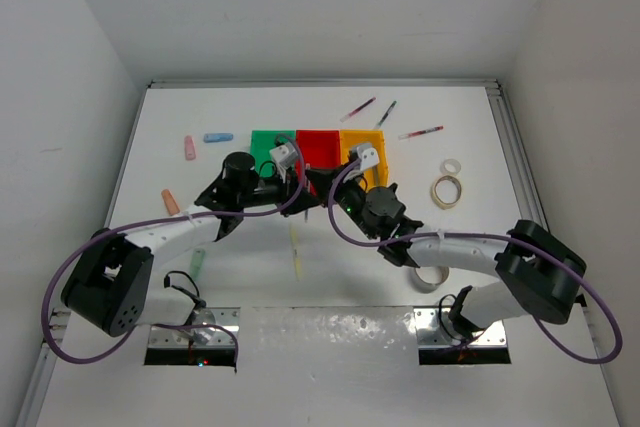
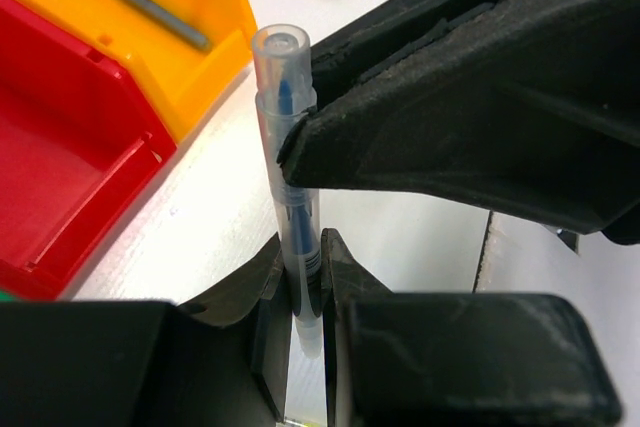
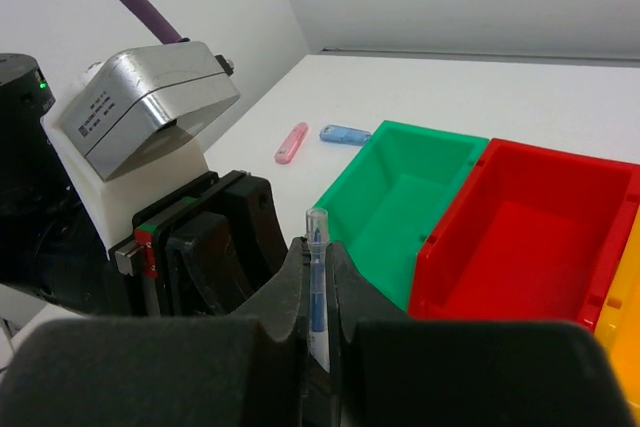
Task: Sort the stationery into containers
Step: Close the pen cap on the pen.
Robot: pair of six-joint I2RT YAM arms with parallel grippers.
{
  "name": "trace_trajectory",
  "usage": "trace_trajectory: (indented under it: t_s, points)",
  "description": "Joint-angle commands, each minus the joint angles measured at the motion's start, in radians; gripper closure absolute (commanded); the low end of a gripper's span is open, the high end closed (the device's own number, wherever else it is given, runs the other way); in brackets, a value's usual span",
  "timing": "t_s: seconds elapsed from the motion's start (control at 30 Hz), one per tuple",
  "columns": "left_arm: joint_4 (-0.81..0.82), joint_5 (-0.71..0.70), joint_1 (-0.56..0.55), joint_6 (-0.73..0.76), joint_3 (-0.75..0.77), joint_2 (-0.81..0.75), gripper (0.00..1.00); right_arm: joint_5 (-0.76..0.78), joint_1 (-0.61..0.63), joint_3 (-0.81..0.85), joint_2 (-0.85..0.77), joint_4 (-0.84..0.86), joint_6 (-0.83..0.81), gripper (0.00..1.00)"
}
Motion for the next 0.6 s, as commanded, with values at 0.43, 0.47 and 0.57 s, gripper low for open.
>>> trace_trajectory:
  t_s: [0.43, 0.47, 0.57]
  points:
    - [0.342, -0.013, 0.021, 0.001, 0.128, -0.053, 1.0, -0.044, 0.121, -0.052, 0.109, -0.421, -0.031, 1.0]
    - [0.347, -0.01, 0.023, 0.003, 0.129, -0.053, 1.0, -0.045, 0.123, -0.055, 0.118, -0.422, -0.026, 1.0]
    - [0.353, -0.01, 0.024, -0.001, 0.132, -0.053, 1.0, -0.039, 0.133, -0.068, 0.13, -0.422, -0.018, 1.0]
